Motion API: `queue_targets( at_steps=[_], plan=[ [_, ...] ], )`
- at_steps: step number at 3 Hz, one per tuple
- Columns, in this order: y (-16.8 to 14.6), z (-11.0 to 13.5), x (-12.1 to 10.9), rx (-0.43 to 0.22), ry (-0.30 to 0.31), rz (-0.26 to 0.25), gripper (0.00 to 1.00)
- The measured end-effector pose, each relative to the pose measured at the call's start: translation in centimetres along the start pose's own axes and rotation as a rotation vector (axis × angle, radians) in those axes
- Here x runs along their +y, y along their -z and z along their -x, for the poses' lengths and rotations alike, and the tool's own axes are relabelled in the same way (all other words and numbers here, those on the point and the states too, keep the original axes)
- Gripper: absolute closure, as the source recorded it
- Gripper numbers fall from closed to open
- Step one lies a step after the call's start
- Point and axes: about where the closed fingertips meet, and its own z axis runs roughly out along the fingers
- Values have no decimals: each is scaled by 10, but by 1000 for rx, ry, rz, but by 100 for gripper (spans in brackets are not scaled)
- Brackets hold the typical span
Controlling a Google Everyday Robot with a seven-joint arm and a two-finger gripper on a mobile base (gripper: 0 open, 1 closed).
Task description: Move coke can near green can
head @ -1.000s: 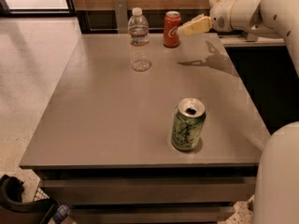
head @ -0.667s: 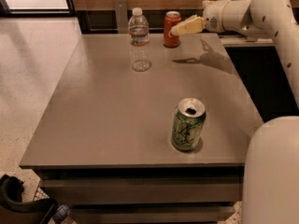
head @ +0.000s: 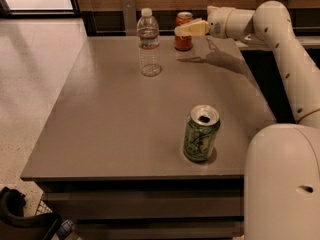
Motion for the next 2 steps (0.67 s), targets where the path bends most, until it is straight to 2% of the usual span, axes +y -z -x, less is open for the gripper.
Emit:
queue_targets(
  at_steps=[1,2],
  plan=[
    [0,0,0,0,0,0,0],
    [-18,-8,6,-13,-5,24,0]
  ],
)
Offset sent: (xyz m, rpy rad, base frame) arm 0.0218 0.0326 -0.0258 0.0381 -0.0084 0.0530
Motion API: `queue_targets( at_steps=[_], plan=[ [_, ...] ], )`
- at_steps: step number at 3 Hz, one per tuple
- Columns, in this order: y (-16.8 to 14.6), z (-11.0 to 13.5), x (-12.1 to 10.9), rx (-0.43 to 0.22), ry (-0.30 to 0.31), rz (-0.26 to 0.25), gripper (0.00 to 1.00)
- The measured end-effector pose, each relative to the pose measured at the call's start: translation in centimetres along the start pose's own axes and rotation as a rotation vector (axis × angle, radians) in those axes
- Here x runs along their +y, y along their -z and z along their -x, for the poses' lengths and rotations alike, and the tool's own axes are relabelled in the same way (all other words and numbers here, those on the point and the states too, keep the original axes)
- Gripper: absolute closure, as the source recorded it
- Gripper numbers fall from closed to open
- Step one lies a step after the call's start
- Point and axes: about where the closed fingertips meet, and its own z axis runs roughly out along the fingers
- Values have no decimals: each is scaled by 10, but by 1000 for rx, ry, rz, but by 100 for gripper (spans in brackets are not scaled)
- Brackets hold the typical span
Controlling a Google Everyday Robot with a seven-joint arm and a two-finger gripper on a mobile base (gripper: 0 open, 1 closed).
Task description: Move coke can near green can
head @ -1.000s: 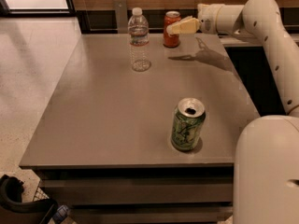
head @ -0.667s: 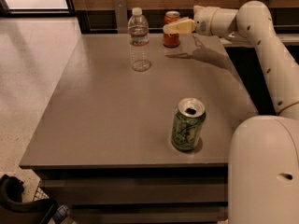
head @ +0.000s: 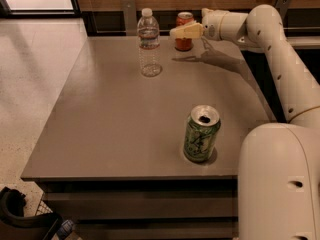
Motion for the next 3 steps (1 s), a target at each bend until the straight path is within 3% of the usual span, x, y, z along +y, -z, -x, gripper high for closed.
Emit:
queue_targets(
  at_steps=[1,3],
  plan=[
    [-20,-10,5,-14,-15,24,0],
    [-30,-14,10,-16,-20,37,43]
  ],
)
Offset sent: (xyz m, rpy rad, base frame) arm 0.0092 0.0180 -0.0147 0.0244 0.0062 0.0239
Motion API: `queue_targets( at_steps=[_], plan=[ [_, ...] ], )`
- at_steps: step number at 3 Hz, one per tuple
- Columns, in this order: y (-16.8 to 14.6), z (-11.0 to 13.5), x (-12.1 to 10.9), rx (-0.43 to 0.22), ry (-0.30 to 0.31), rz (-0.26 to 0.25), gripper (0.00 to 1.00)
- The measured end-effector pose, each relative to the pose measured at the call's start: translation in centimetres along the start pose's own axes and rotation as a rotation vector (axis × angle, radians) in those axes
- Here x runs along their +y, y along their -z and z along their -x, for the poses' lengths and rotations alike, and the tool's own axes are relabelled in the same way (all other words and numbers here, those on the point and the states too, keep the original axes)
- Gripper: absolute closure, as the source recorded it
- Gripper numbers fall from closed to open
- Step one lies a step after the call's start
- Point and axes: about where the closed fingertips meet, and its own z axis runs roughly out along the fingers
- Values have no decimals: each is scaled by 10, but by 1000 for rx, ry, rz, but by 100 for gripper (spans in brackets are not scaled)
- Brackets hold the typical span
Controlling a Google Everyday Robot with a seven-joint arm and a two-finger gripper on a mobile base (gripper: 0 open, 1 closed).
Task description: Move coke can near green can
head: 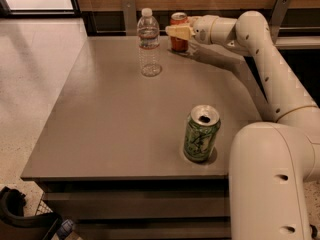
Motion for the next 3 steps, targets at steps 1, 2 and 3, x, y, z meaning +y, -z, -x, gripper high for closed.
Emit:
queue_targets(
  at_steps=[1,2,3],
  plan=[
    [-3,-1,2,1,-1,5,66],
    [-9,-2,5,2,-3,12,100],
    [-7,-2,6,2,-6,13,100]
  ],
)
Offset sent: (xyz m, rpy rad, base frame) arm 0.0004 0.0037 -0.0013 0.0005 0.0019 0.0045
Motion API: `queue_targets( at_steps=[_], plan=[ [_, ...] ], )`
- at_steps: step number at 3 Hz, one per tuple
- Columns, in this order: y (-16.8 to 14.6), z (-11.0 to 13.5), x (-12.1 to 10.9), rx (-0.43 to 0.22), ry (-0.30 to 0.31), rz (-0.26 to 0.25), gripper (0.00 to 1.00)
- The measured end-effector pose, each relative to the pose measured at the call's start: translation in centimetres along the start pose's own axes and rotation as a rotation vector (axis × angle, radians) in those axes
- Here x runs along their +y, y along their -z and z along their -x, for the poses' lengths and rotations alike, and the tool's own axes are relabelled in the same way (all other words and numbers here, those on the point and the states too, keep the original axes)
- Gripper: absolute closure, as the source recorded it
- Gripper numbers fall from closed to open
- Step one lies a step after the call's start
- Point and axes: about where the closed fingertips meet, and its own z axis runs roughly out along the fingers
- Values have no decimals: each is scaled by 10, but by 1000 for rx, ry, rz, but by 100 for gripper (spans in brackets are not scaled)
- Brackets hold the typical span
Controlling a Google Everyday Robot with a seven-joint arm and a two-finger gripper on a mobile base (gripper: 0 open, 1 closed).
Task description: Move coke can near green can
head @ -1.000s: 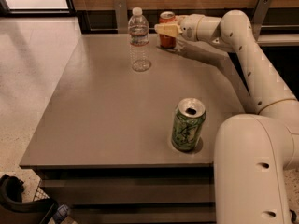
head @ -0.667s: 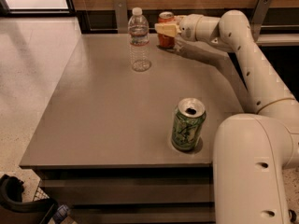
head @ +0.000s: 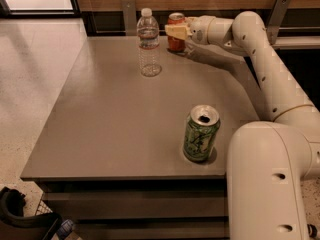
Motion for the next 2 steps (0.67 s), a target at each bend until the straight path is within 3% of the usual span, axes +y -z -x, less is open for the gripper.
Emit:
queue_targets(
  at_steps=[1,2],
  plan=[
    [18,6,-1,7,-7,-9,100],
    [55,23,-3,16,2,-46,100]
  ],
)
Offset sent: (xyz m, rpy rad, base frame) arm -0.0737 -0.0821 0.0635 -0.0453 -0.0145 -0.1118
